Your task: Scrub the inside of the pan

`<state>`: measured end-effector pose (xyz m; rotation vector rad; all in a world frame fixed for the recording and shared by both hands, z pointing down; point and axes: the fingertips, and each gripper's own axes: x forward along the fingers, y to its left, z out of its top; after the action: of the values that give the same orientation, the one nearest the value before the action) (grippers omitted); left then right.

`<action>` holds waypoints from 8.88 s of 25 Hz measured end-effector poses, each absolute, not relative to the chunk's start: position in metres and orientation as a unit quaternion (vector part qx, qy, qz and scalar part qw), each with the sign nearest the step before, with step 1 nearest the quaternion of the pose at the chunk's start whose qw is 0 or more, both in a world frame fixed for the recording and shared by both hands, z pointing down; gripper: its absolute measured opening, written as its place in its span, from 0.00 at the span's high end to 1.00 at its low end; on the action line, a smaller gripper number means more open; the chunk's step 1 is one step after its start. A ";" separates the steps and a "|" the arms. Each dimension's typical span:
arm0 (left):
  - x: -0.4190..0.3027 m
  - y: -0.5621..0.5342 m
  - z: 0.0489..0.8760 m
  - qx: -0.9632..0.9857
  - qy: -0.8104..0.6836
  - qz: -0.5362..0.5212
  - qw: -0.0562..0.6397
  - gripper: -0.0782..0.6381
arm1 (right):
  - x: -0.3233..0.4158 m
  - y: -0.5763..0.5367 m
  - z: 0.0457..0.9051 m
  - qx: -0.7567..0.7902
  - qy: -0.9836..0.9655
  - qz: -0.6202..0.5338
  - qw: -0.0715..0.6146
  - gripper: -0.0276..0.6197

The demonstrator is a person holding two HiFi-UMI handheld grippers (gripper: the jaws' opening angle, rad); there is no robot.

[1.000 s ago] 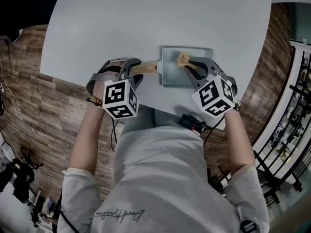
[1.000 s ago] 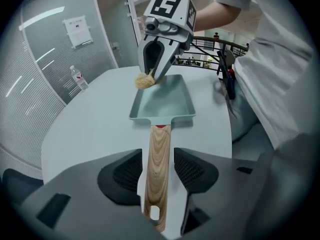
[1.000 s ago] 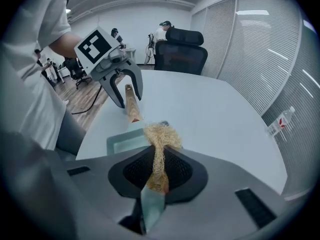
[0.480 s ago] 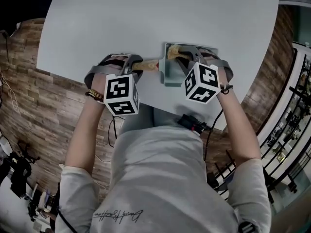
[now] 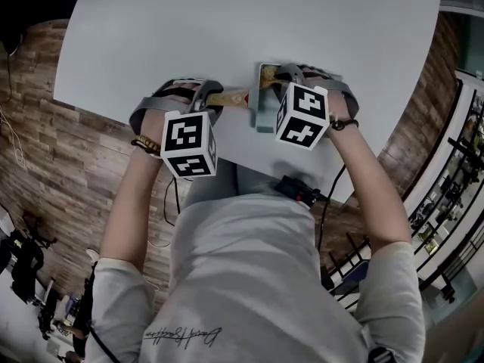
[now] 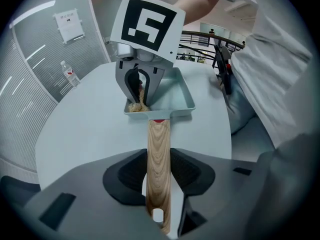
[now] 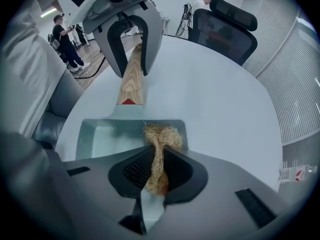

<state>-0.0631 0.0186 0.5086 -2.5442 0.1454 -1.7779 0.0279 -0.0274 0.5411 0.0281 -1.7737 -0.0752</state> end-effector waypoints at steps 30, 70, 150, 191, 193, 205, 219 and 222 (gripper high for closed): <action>-0.065 0.015 0.514 -0.805 0.049 -0.590 0.024 0.68 | 0.039 0.047 0.543 -0.045 -0.754 -0.008 0.655 0.85; -0.067 0.011 0.516 -0.801 0.062 -0.595 0.004 0.68 | 0.061 0.052 0.545 -0.066 -0.738 -0.008 0.672 0.85; -0.066 0.019 0.516 -0.781 0.036 -0.623 0.004 0.68 | 0.086 -0.043 0.548 0.044 -0.734 -0.091 0.671 0.85; -0.066 0.021 0.514 -0.786 0.019 -0.617 0.002 0.68 | 0.103 -0.046 0.548 0.022 -0.706 -0.089 0.702 0.85; -0.067 0.019 0.515 -0.787 0.023 -0.617 0.000 0.68 | 0.102 -0.052 0.548 0.023 -0.702 -0.108 0.703 0.85; -0.068 0.018 0.517 -0.783 0.056 -0.619 -0.020 0.68 | 0.107 -0.032 0.549 0.017 -0.708 -0.095 0.700 0.85; -0.069 0.015 0.519 -0.778 0.046 -0.626 -0.015 0.68 | 0.125 0.039 0.547 -0.061 -0.698 0.009 0.714 0.85; -0.071 0.016 0.519 -0.776 0.041 -0.629 -0.012 0.68 | 0.125 0.043 0.546 -0.076 -0.695 0.023 0.715 0.85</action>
<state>-0.0707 0.0160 0.5186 -2.4575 0.1298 -1.9913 0.1252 0.0433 0.5462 -0.1689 -1.5394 0.0516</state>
